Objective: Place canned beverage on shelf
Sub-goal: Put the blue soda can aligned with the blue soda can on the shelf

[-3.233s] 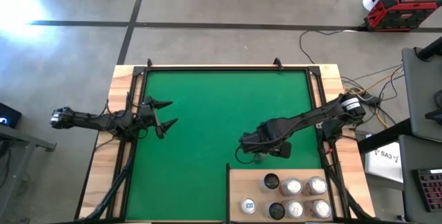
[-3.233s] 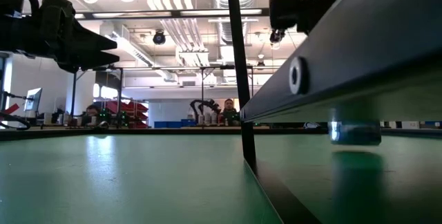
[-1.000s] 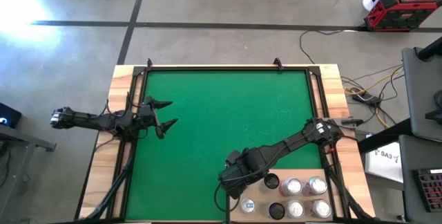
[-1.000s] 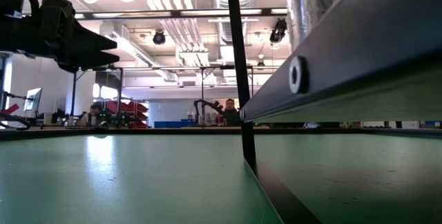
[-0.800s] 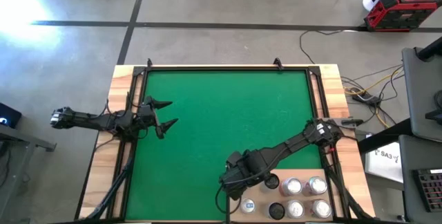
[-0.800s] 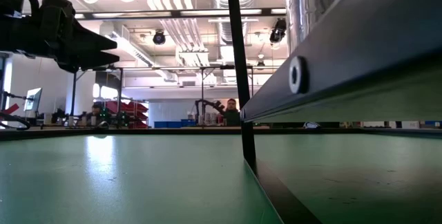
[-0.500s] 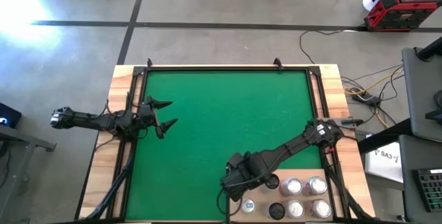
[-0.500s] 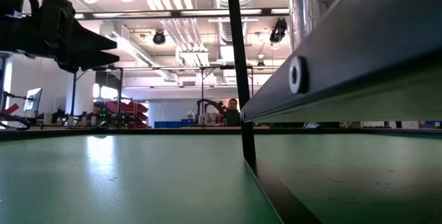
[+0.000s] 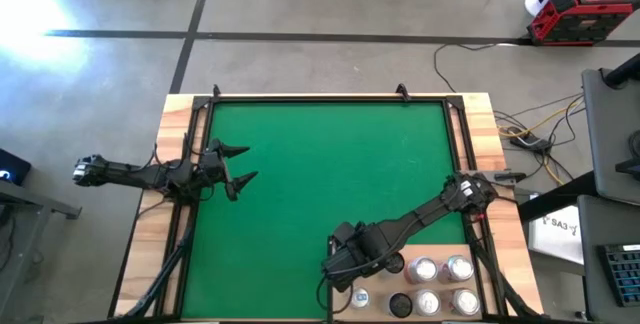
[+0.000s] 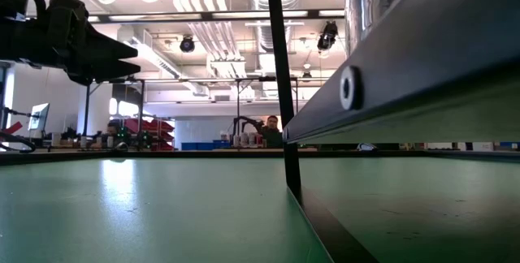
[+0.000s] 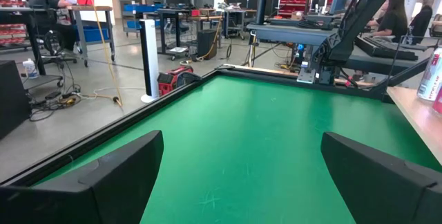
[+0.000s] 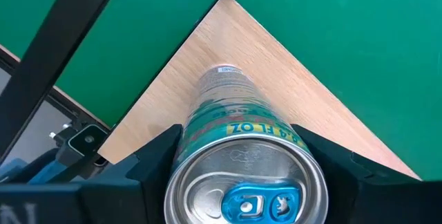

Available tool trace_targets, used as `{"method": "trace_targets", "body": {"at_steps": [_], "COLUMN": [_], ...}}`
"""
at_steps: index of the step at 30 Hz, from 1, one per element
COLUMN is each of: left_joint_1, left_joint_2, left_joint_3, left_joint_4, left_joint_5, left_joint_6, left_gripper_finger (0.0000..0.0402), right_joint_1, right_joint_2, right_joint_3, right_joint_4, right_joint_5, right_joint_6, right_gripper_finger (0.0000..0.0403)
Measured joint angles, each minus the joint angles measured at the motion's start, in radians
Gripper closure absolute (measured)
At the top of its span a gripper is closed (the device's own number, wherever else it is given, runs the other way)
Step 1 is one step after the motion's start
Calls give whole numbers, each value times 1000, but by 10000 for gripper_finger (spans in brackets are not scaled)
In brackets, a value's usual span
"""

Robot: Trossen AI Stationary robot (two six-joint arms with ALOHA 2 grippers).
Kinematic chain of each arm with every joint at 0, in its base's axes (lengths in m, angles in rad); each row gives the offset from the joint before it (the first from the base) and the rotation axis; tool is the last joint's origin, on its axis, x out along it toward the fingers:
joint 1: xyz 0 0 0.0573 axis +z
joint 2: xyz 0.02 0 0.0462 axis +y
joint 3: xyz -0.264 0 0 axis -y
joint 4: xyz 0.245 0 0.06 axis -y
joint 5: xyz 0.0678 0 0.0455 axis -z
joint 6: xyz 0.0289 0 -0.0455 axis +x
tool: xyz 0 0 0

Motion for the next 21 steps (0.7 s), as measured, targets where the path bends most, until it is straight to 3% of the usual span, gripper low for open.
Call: {"method": "trace_targets", "body": {"at_steps": [7,21], "left_joint_1": [0,0], "left_joint_2": [0,0], "left_joint_3": [0,0], "left_joint_4": [0,0], "left_joint_5": [0,0], "left_joint_6": [0,0], "left_gripper_finger": [24,24], "right_joint_1": [21,22], "right_joint_2": [0,1], "right_joint_3": [-3,-3], "right_joint_4": [14,28], "right_joint_5": [-11,0], "right_joint_6": [8,-65], "right_gripper_finger": [126,112]}}
